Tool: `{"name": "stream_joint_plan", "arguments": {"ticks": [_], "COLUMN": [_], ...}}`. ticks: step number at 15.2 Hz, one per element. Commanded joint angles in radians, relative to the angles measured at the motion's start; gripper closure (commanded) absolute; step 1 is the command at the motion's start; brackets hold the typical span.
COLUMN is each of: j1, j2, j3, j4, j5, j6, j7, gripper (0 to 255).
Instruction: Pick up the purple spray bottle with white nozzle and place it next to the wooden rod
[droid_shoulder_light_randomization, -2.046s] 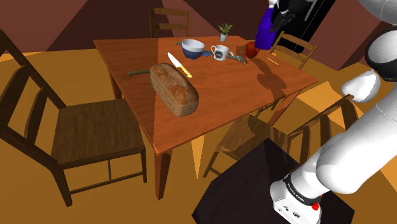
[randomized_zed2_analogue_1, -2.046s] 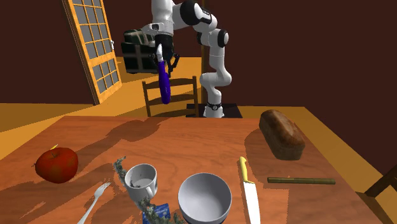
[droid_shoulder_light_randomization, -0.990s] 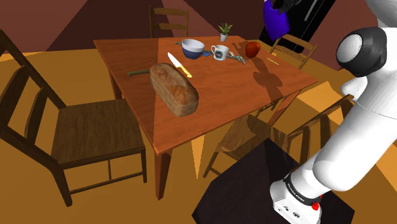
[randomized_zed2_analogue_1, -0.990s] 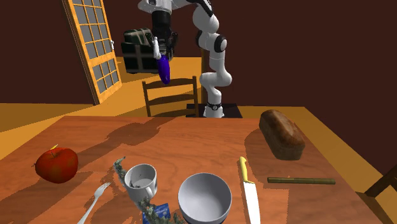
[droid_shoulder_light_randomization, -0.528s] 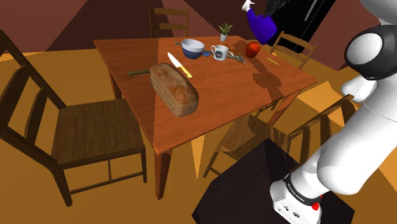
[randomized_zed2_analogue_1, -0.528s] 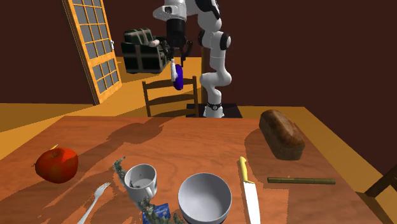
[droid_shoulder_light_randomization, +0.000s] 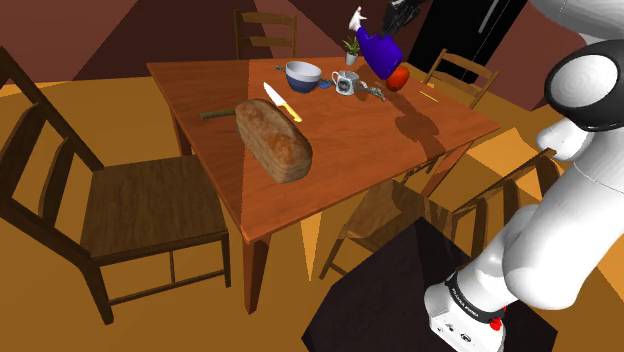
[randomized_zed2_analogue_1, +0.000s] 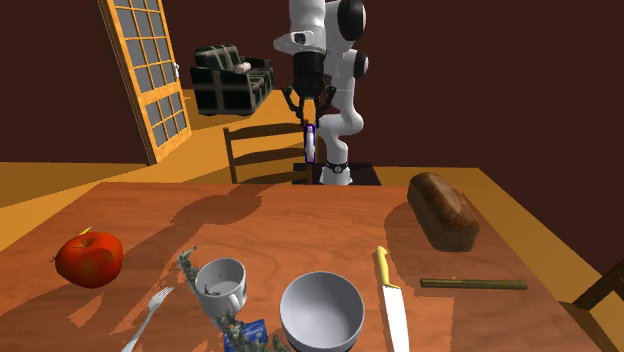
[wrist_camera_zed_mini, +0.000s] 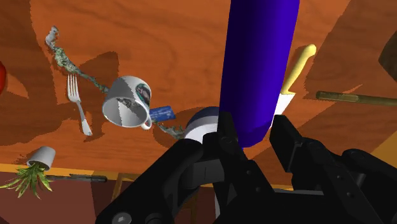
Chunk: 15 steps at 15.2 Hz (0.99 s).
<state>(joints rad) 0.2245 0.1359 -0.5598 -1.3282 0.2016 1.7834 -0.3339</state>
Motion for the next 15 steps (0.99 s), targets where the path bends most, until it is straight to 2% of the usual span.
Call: {"name": "stream_joint_plan", "arguments": {"ticks": [1,8,15], "j1": [0.025,0.092,0.138], "j2": [0.006,0.087,0.219], "j3": [0.015,0.061,0.101], "j4": [-0.024,-0.028,0.051], "j5": [-0.011,-0.017,-0.003], "j6": [0.036,0.125,0.176], "j7": [0.036,0.146,0.244], "gripper": [255,255,255]}}
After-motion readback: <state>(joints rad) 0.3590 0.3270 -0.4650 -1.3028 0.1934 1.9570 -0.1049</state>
